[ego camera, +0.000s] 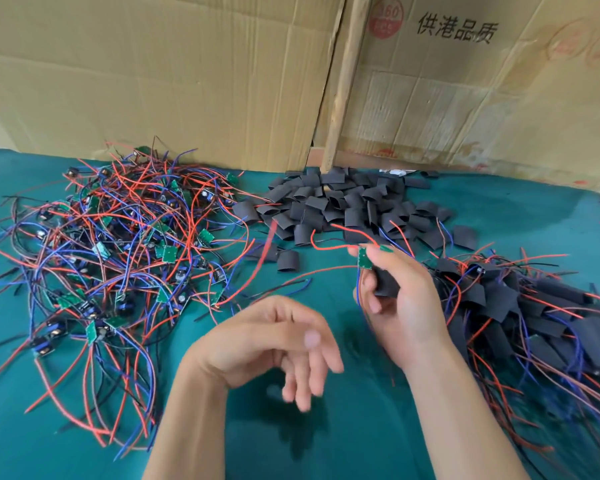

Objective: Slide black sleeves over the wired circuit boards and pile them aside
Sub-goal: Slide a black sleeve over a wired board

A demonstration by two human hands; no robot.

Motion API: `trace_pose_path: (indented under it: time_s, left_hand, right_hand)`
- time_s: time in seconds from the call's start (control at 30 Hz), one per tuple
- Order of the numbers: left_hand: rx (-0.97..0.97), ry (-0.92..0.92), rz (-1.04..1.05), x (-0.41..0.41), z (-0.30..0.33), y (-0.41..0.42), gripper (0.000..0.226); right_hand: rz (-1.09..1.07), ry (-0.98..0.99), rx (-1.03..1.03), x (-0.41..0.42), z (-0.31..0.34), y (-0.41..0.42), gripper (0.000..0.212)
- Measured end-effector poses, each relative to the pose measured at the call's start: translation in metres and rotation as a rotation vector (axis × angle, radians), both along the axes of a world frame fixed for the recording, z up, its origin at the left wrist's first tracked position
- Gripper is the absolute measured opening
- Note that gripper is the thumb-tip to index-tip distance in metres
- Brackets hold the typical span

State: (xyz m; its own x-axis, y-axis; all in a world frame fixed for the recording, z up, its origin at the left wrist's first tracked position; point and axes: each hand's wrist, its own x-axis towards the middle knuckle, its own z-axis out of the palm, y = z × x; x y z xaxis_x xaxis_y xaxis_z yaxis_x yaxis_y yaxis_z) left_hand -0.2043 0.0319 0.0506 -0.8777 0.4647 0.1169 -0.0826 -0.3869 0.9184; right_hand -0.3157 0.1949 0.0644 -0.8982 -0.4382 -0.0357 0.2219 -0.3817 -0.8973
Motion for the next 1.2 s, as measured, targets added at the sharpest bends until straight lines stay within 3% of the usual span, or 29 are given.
trace_pose_path:
  time_s: [0.03,0.1,0.2,0.33,0.37,0.43,0.5,0.53,0.6,0.73,0.9,1.0,1.1,1.2]
  left_hand:
    - [0.103,0.042,-0.067,-0.001,0.001,0.001,0.035]
    - [0.264,0.096,-0.002,-0.007,0.002,0.005,0.048]
    - [0.346,0.062,0.390,-0.014,0.004,0.010,0.051]
    - [0.504,0.013,0.959,-0.013,0.006,-0.002,0.033]
    - [0.446,0.014,1.066,-0.012,0.004,-0.005,0.029]
    - [0.075,0.040,1.169,-0.013,0.000,-0.006,0.019]
    - [-0.327,0.090,1.056,-0.017,-0.007,0.002,0.017]
    - [-0.408,0.096,0.980,-0.018,-0.009,0.006,0.018]
    - [-0.404,0.089,0.909,-0.020,-0.008,0.009,0.017]
    - [-0.282,0.068,0.981,-0.020,-0.010,0.004,0.012]
    - [-0.177,0.081,1.283,-0.020,-0.007,-0.002,0.010]
    - [-0.092,0.047,1.617,-0.016,-0.008,-0.013,0.016]
    - [-0.399,0.061,1.961,-0.009,-0.011,-0.021,0.013]
    - [-0.627,0.009,2.099,-0.005,-0.013,-0.022,0.019]
  right_hand:
    - [0.006,0.029,0.034,0.000,0.001,0.002,0.011]
    - [0.060,0.101,0.124,0.001,-0.001,0.002,0.008]
    - [0.214,0.138,0.198,0.007,-0.007,-0.004,0.006]
    - [0.328,0.174,0.272,0.012,-0.013,-0.010,0.015]
    - [0.342,0.188,0.290,0.012,-0.014,-0.011,0.018]
    - [0.327,0.229,0.317,0.013,-0.015,-0.012,0.021]
    - [0.270,0.283,0.345,0.014,-0.016,-0.012,0.020]
    - [0.244,0.313,0.361,0.013,-0.015,-0.011,0.019]
    - [0.230,0.368,0.398,0.013,-0.014,-0.010,0.020]
    - [0.241,0.422,0.411,0.013,-0.011,-0.008,0.023]
    - [0.156,0.147,0.080,0.005,-0.004,-0.001,0.010]
    - [0.123,0.015,-0.157,-0.001,0.003,0.010,0.009]
    - [0.153,-0.079,-0.390,-0.006,0.008,0.023,0.018]
    - [0.308,-0.098,-0.583,-0.009,0.011,0.035,0.023]
